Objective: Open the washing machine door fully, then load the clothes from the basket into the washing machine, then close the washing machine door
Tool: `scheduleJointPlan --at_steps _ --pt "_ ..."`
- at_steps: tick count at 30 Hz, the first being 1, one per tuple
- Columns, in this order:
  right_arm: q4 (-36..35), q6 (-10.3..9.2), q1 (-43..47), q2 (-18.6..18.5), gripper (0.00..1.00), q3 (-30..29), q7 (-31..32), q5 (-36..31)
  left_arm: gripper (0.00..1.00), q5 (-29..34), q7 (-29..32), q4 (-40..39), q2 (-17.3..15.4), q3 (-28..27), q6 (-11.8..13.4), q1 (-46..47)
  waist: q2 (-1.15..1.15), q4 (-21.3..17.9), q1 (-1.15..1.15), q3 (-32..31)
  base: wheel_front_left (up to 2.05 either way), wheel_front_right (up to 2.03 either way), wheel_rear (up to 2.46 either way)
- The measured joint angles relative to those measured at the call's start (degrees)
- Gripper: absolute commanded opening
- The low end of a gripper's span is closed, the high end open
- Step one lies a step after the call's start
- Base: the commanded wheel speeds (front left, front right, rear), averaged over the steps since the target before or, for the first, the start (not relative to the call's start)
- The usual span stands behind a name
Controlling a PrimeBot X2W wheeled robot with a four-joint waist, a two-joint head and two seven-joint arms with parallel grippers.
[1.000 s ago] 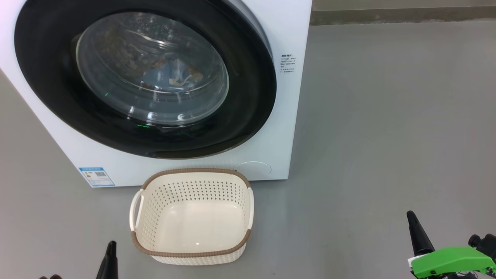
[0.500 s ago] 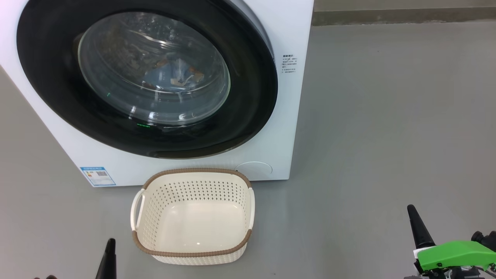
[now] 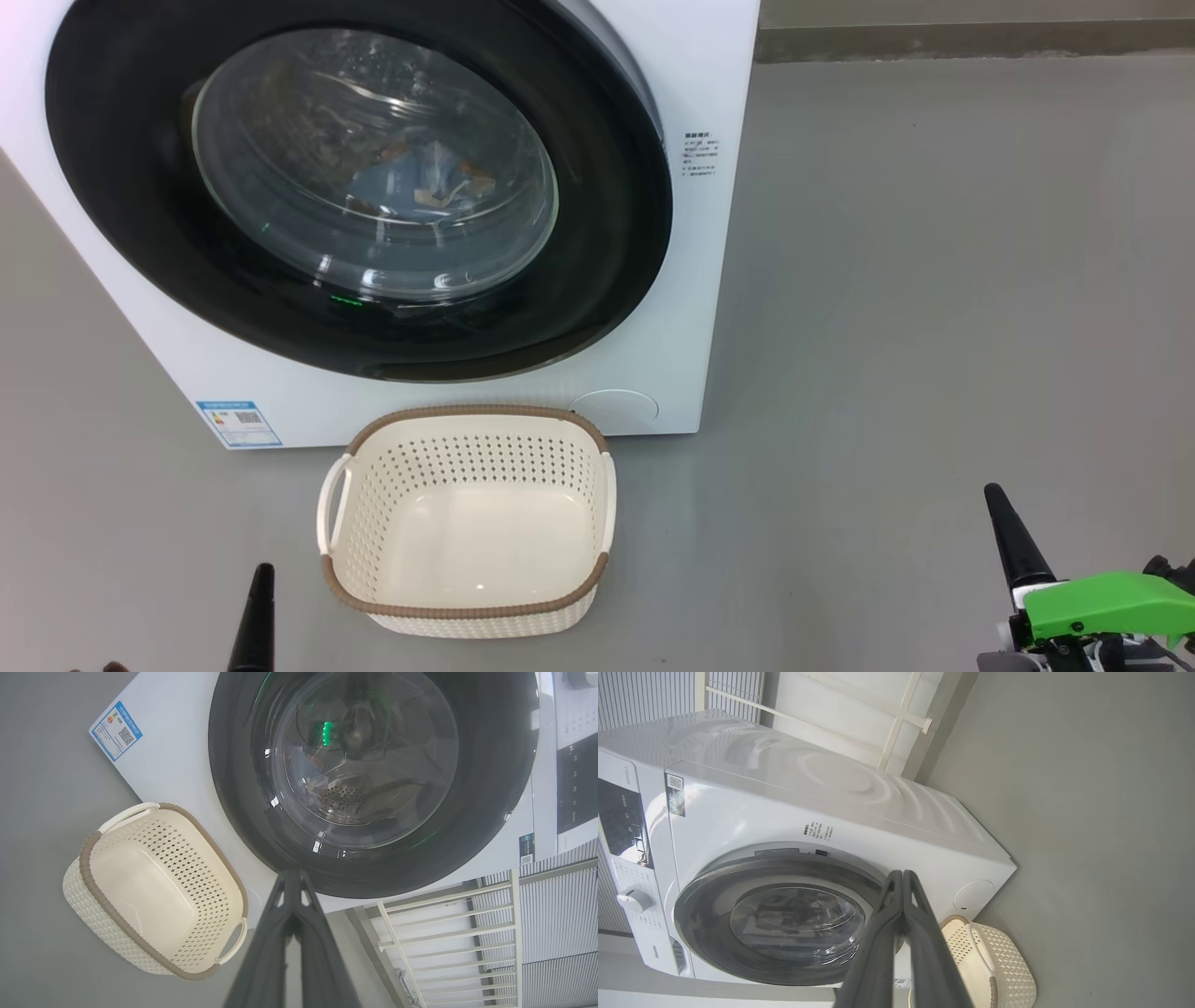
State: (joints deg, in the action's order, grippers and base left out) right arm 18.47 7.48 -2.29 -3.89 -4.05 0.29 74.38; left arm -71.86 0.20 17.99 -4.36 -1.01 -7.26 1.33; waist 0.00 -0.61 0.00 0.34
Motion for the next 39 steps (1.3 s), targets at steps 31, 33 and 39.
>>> scheduleJointPlan --at_steps 31,33,39 --pt "-2.15 -0.01 -0.91 1.2 0.0 -2.88 4.92 14.21 0.0 -16.11 5.03 -1.79 1.69 -2.98 0.0 2.04 0.0 0.51 0.0 -0.14 0.0 0.0 0.0" --pt "-2.26 -0.01 -0.92 1.33 0.0 -3.13 5.27 14.99 0.0 -17.2 5.42 -1.83 1.8 -3.11 0.0 2.2 0.0 0.55 0.0 -0.15 0.0 0.0 0.0" --pt "-2.74 -0.1 -1.22 1.46 0.0 -3.53 5.97 17.49 0.0 -19.79 5.93 -2.15 1.9 -3.63 0.0 2.42 0.0 0.61 0.0 -0.17 0.0 0.0 0.0"
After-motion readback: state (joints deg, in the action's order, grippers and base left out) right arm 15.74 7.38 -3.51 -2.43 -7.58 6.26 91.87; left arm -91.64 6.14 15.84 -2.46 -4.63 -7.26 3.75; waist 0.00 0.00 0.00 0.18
